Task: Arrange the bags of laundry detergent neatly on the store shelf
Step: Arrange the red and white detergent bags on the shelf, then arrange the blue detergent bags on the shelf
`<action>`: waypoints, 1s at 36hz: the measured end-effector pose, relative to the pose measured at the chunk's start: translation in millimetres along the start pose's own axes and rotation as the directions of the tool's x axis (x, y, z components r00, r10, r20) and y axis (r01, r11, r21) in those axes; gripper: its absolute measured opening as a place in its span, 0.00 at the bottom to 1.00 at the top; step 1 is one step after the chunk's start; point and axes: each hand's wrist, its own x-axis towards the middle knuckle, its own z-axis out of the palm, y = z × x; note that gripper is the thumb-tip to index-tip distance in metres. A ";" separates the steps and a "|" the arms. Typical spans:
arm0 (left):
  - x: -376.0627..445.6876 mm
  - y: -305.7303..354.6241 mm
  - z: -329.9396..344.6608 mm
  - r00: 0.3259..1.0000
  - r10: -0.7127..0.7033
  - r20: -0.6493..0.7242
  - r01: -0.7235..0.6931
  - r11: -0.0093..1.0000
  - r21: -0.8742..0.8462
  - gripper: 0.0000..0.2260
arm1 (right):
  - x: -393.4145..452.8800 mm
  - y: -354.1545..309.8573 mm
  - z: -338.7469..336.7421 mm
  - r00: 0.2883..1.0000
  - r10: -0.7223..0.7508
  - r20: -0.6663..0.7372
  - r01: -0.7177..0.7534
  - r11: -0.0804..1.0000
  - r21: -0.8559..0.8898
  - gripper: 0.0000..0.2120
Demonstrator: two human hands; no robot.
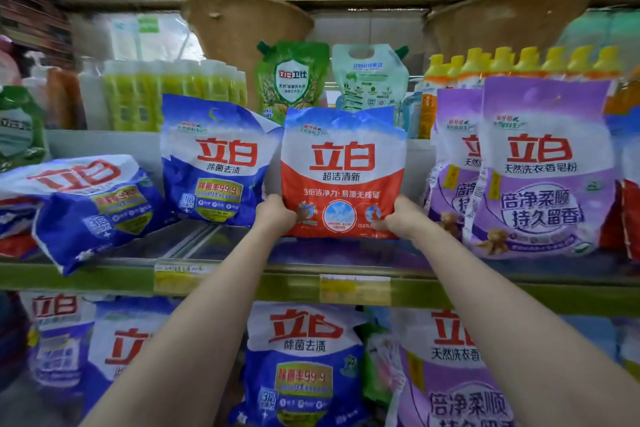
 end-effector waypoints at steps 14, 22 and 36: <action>-29.5 14.5 13.3 0.964 0.095 -0.247 -0.024 0.960 0.277 0.24 | 0.2 -6.7 13.8 0.994 0.011 -0.106 -0.043 0.952 -0.303 0.28; -45.8 15.0 -10.4 0.979 0.183 -0.091 -0.073 0.726 0.684 0.28 | -33.5 -30.5 6.0 0.993 -0.085 -0.077 -0.010 0.599 -0.800 0.17; -92.1 -59.0 -158.3 0.900 0.213 -0.380 0.181 0.609 0.772 0.24 | -83.9 -151.1 117.2 0.803 -0.541 0.249 0.564 0.555 -0.612 0.23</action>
